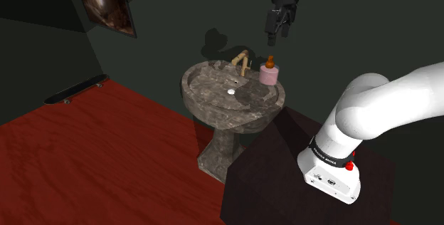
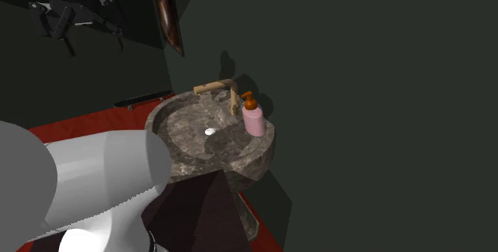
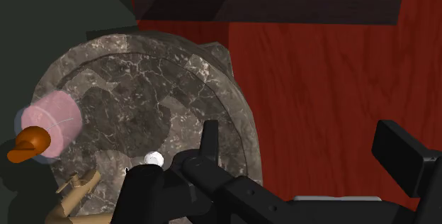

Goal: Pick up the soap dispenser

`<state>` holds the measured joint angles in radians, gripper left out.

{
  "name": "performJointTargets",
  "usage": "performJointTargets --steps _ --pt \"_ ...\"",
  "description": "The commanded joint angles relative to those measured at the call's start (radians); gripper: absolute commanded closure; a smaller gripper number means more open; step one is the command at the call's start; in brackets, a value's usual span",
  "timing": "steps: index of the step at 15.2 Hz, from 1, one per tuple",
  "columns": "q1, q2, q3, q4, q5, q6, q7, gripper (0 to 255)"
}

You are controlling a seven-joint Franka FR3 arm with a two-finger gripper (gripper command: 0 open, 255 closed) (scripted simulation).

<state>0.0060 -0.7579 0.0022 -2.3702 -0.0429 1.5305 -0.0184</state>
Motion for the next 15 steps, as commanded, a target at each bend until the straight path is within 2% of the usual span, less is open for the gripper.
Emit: performJointTargets --steps 1,8,15 --pt "0.000 0.000 0.000 0.000 0.000 0.000 0.000 0" --pt "-0.052 0.051 -0.124 -0.106 -0.097 0.184 -0.125 0" --pt "-0.101 0.179 -0.255 -0.148 -0.176 0.386 -0.246 0"
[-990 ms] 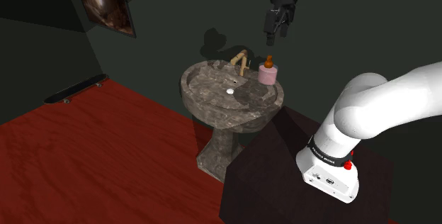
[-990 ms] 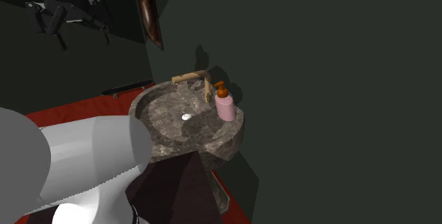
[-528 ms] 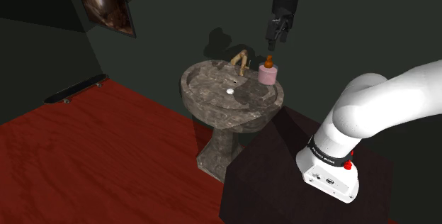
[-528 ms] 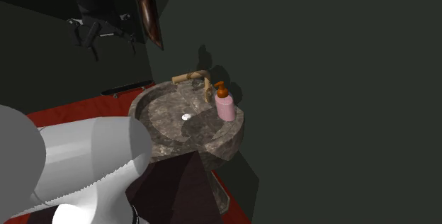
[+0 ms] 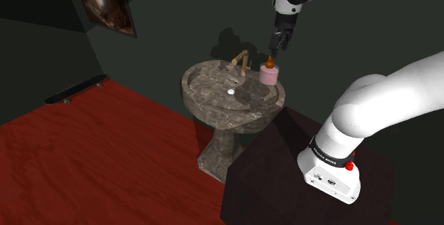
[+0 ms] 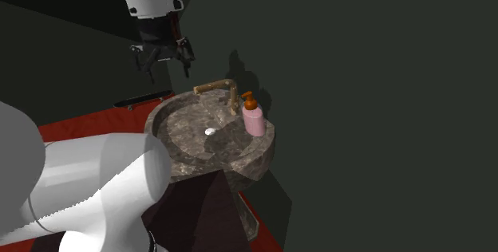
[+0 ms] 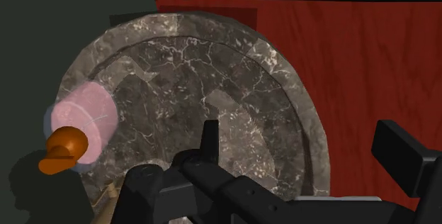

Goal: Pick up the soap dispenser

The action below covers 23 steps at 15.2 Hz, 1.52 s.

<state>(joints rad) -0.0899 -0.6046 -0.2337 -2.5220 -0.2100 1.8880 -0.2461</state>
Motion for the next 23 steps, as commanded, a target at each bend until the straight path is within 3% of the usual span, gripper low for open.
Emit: performJointTargets --steps 1,7,12,18,23 --pt "-0.011 0.050 -0.038 0.004 -0.018 0.058 -0.036 0" --pt "-0.034 0.224 -0.152 0.032 -0.038 0.235 -0.149 0" --pt "-0.038 0.401 -0.242 0.092 0.003 0.372 -0.266 0" --pt "-0.053 0.645 -0.315 0.208 0.154 0.501 -0.456 0" --pt "-0.123 0.856 -0.303 0.344 0.328 0.560 -0.630 0"
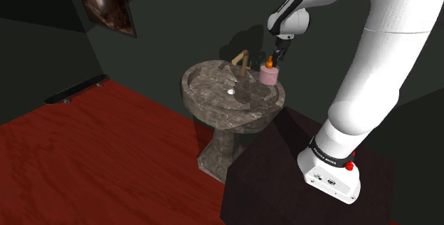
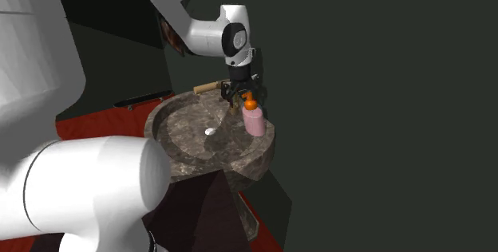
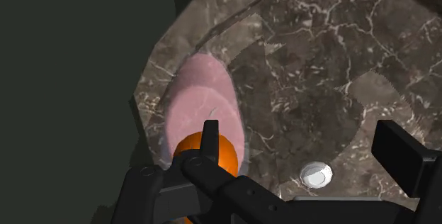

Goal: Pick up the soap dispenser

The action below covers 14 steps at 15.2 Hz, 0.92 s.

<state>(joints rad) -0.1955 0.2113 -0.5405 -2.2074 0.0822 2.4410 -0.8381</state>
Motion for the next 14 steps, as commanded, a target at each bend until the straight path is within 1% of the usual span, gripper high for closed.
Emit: performJointTargets --steps 1,5,6,14 --pt "-0.039 0.080 0.014 0.061 0.066 0.013 -0.068 0" --pt "-0.129 0.236 0.061 0.201 0.167 0.023 -0.167 0" --pt "-0.138 0.249 0.067 0.214 0.174 0.023 -0.173 0" --pt "-0.168 0.325 0.105 0.215 0.221 0.095 -0.202 0"
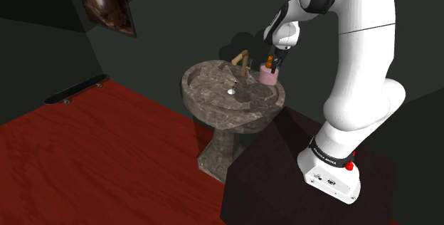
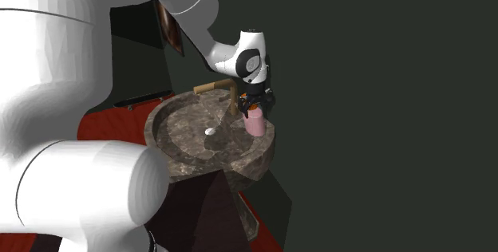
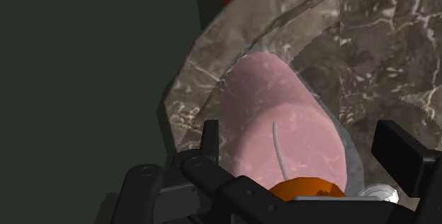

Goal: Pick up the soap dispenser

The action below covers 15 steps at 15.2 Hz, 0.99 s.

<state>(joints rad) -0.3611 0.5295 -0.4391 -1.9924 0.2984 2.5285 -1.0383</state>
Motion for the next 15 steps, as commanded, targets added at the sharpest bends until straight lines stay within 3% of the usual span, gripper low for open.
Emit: performJointTargets --steps 1,2,15 --pt "-0.002 0.007 0.004 0.000 0.005 0.007 -0.002 0" --pt "-0.003 0.008 0.004 0.000 0.005 0.008 -0.002 255" --pt "0.014 -0.034 -0.017 -0.002 -0.020 -0.030 0.013 255"
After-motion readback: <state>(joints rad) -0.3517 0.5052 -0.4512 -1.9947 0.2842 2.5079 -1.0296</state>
